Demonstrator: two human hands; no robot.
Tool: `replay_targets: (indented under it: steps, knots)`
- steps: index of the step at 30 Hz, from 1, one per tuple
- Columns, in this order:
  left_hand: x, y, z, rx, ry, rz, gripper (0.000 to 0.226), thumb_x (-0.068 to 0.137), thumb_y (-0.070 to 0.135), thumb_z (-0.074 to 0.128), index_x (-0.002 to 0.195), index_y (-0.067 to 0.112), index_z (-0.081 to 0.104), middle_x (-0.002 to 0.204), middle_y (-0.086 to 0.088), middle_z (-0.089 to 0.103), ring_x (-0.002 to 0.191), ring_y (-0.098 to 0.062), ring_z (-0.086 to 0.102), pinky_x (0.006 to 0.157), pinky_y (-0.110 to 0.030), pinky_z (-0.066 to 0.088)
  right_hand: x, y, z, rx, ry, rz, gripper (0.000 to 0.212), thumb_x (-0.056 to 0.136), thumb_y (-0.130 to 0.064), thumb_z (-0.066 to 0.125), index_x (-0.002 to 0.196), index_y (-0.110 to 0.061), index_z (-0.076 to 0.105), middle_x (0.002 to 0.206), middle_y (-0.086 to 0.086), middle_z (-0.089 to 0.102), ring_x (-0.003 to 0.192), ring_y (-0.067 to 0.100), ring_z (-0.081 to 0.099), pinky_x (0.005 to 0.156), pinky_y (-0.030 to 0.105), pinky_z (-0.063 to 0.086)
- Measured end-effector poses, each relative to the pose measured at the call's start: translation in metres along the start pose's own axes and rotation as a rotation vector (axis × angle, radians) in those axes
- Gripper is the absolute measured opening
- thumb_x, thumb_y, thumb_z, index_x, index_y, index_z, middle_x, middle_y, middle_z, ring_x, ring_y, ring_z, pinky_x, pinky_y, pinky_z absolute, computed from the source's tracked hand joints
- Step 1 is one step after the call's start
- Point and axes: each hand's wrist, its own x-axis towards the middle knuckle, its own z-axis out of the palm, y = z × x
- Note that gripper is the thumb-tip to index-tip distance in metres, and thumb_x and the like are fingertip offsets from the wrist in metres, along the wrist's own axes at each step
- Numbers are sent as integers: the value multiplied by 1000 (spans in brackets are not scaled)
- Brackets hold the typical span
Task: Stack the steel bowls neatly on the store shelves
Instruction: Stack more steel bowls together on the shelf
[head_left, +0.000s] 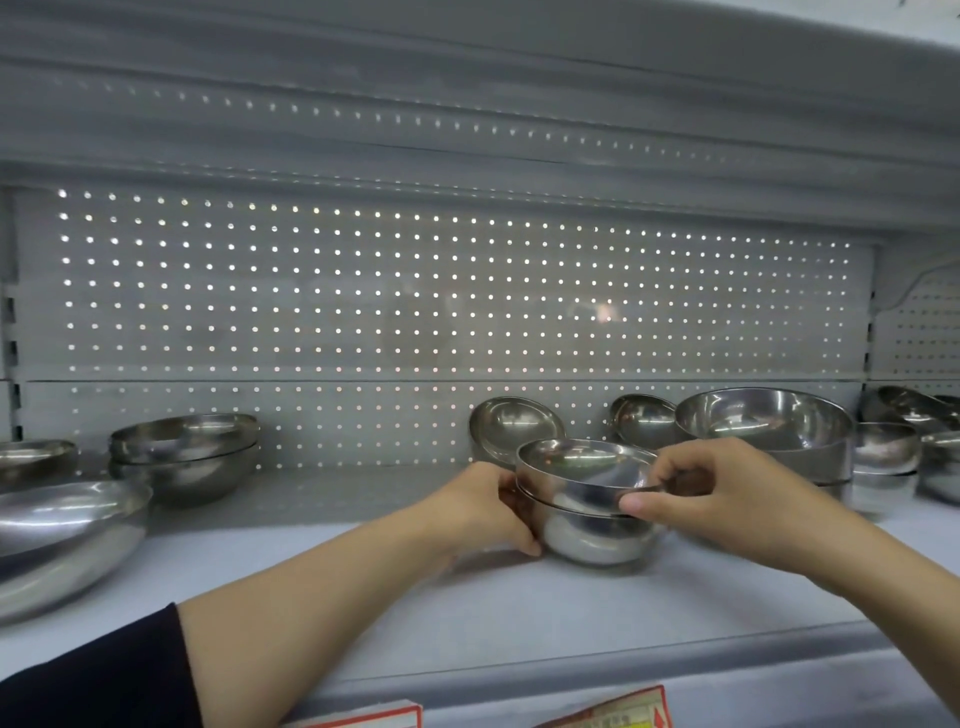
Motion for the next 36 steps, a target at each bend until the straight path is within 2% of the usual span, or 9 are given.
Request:
replay_targets:
  steps: [4,8,12,16,21,25,29,31,36]
  knots:
    - [-1,2,-1,13,2,-3,39,69,-12,69,106,0,64,73,3,59,71,-11,56,82,-25,49,0,-1,1,-42,26,0,51,57,-66,67,67,-17,66,50,-8,50,46,3,36,52,25,29]
    - [0,2,0,0,-1,-12,39,70,-13,67,106,0,63,72,2,58,71,-11,55,82,-26,47,-1,-2,1,-61,23,0,57,48,-73,64,69,-20,67,54,-10,56,47,2,41,53,24,32]
    - [2,0,-1,11,0,-24,40,69,-11,68,108,-2,63,77,-1,59,76,-15,56,85,-29,49,0,10,2,72,-13,51,69,37,-72,72,97,-41,59,93,-18,66,83,0,64,76,27,51]
    - [0,-1,-1,37,18,-48,36,70,-11,66,104,0,64,76,1,58,77,-14,55,80,-25,48,4,13,11,199,-79,47,78,30,-64,80,99,-35,60,87,-12,71,82,7,68,83,35,54]
    - [-4,17,-29,-297,280,-178,28,85,-5,49,107,10,58,93,-3,53,89,-15,45,84,-20,42,47,-25,11,118,-44,-65,52,40,-57,82,83,-32,67,78,-18,71,76,4,67,76,30,53]
    - [0,23,-94,-5,579,-188,32,76,-4,67,108,0,65,91,-8,57,83,-17,50,73,-22,44,104,-74,28,188,-19,-153,42,49,-48,86,83,-30,68,77,-15,68,76,4,63,62,21,45]
    - [1,1,-133,-36,824,-197,26,79,-10,53,102,-14,63,104,-28,65,83,-21,49,72,-30,37,156,-112,68,196,-136,-187,49,61,-39,84,104,-27,63,101,-7,65,94,12,62,80,29,52]
    - [6,-14,-141,-142,892,-191,27,82,-10,45,102,-21,59,114,-37,58,86,-25,54,71,-31,34,173,-115,91,354,-240,-165,45,66,-20,84,106,-18,62,103,2,66,96,17,63,89,33,53]
    - [9,-60,-143,22,906,-267,23,83,-5,49,95,-9,68,102,-26,68,87,-19,59,70,-29,42,190,-97,142,549,-287,-94,39,63,-6,84,96,-14,67,86,1,66,80,13,64,71,22,54]
